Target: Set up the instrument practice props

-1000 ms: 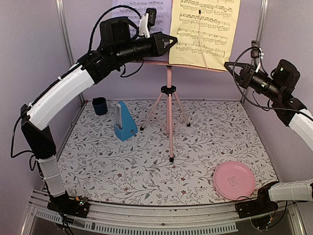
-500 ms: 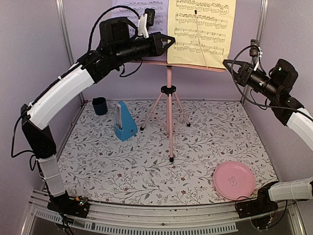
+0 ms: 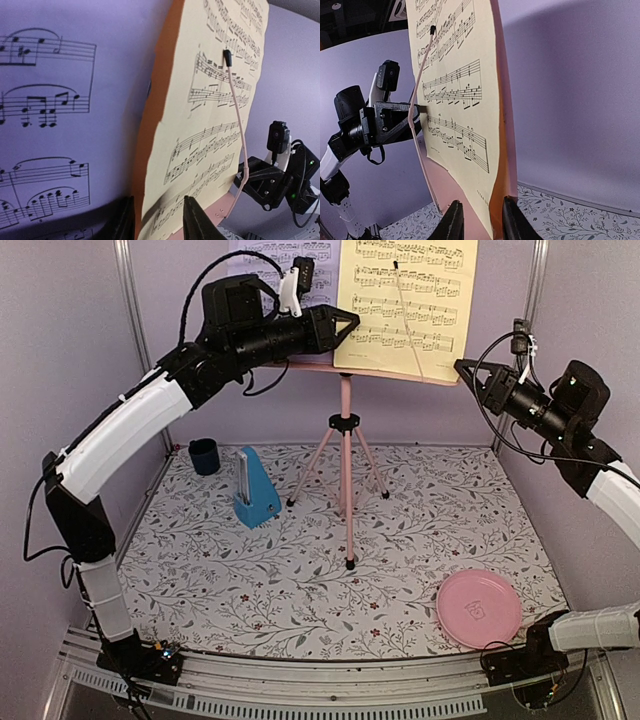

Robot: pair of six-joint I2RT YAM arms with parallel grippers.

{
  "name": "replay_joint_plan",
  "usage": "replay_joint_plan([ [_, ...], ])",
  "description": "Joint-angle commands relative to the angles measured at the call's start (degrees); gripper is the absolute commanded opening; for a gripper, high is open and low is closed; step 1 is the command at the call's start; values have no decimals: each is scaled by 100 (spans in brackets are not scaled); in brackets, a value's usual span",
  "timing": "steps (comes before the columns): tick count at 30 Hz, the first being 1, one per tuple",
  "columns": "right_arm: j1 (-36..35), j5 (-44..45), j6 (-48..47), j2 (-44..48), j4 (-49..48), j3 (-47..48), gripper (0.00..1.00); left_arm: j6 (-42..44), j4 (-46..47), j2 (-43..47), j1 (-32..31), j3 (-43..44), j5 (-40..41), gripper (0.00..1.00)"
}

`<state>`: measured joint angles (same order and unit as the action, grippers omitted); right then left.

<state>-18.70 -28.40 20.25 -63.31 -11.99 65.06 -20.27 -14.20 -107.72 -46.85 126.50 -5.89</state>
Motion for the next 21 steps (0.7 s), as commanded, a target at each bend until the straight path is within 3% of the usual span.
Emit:
replay_joint_plan([
  [1,-15,289,-81,246,13,27,35,101,54,304,7,-124,146,38],
  [6,-14,644,-267,474,337,131,69,145,114,720,-61,-586,385,52],
  [10,-12,765,-449,619,735,247,92,183,345,1217,-85,-1288,696,82],
  [12,-11,743,-522,650,940,302,96,211,408,1441,-92,-1599,838,97],
  [13,-12,726,-551,670,1039,321,98,232,404,1525,-90,-1736,909,99],
  [21,-11,709,-663,1055,1679,109,99,329,-105,2227,-88,-2426,1455,99],
])
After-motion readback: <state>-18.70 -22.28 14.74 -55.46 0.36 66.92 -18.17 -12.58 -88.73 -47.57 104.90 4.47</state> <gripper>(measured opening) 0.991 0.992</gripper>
